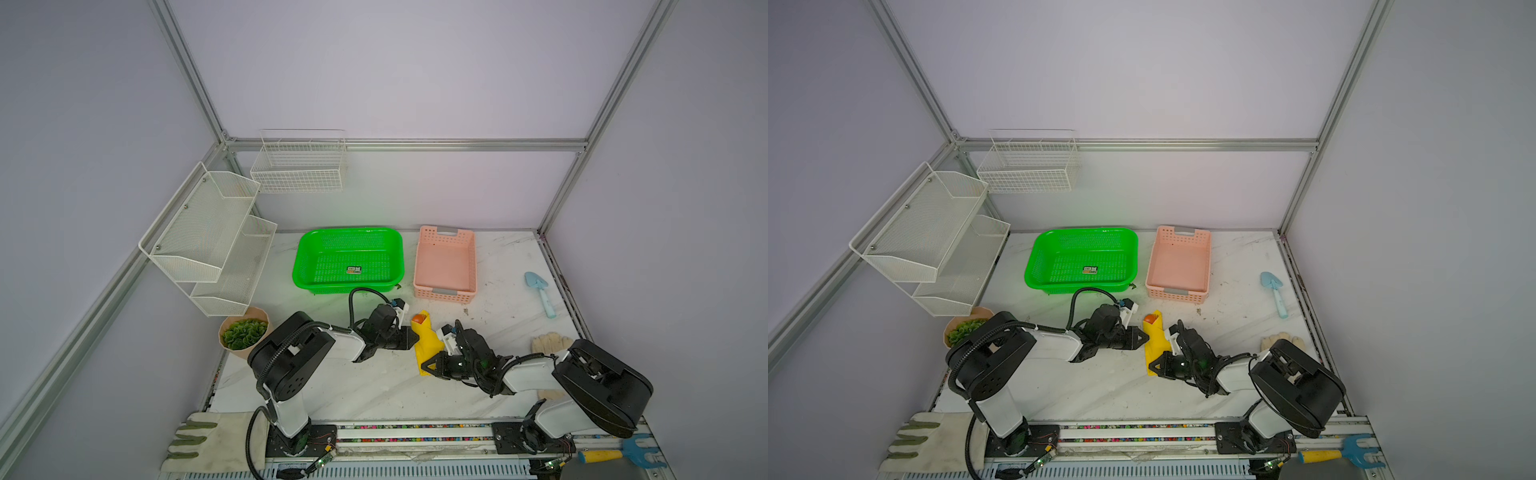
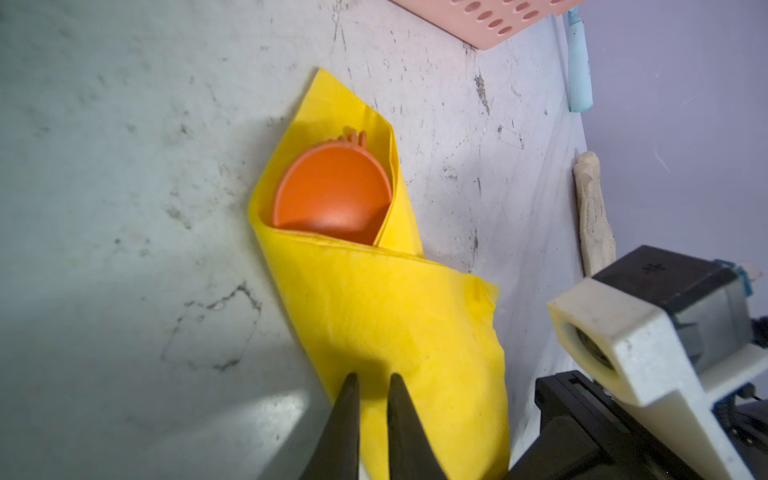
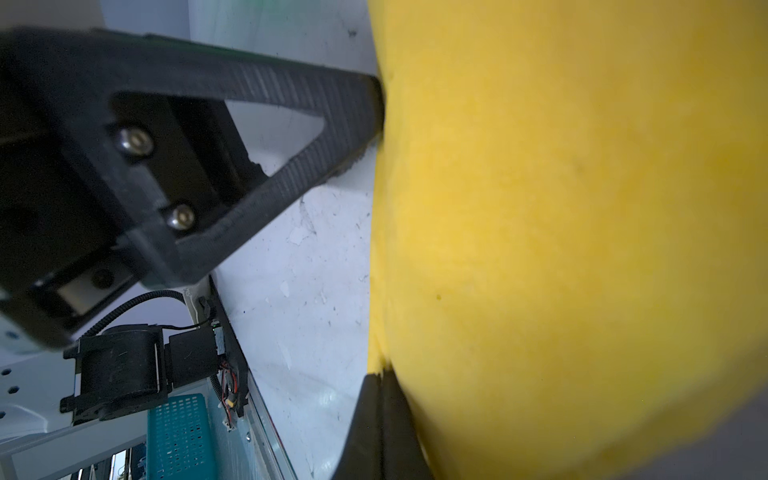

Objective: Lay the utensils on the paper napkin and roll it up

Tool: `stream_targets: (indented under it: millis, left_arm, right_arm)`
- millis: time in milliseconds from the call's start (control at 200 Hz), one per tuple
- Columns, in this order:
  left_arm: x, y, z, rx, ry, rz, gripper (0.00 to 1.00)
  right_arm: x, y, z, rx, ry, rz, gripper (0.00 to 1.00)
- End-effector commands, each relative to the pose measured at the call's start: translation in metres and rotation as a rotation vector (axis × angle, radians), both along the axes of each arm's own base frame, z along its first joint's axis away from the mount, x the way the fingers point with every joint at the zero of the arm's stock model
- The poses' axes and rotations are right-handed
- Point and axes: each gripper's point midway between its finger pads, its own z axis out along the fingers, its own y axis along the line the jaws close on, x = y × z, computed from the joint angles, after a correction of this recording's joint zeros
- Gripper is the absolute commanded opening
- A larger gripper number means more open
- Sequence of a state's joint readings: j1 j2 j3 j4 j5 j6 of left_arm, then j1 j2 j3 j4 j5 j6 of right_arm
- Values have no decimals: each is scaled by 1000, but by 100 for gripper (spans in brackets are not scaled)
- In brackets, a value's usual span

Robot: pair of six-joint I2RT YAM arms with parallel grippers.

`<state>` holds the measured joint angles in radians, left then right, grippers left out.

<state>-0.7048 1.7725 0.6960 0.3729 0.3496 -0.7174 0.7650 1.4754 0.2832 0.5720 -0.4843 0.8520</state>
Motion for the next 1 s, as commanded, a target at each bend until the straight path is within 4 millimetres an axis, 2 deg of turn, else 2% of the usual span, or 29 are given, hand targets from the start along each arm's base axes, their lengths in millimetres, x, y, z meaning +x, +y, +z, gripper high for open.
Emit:
stream_targets:
  millis: [0,405,540,700,865,930,995]
  left_arm:
    - [19,-10,18,-27,-60,-17,15]
    - [52,-1,21,-12,-91,-1,15]
    - [62,5,30,-16,-106,15,15]
    - [62,4,65,-45,-163,16,15]
    - [45,-14,117,-99,-262,-18,16]
    - [37,-26,124,-122,-264,-53,16]
    - [32,-35,121,-132,-246,-81,16]
  right_arm:
    - [-33,-35,-53,-188,165,-16,0]
    - [-35,-35,-54,-191,171,-11,0]
    - [-36,-35,-54,-191,172,-11,0]
    - [-35,-33,-54,-190,169,-10,0]
    - [-33,-31,-53,-185,165,-8,0]
    - [-33,-29,-52,-181,164,-4,0]
    - [-32,-28,-52,-180,163,-1,0]
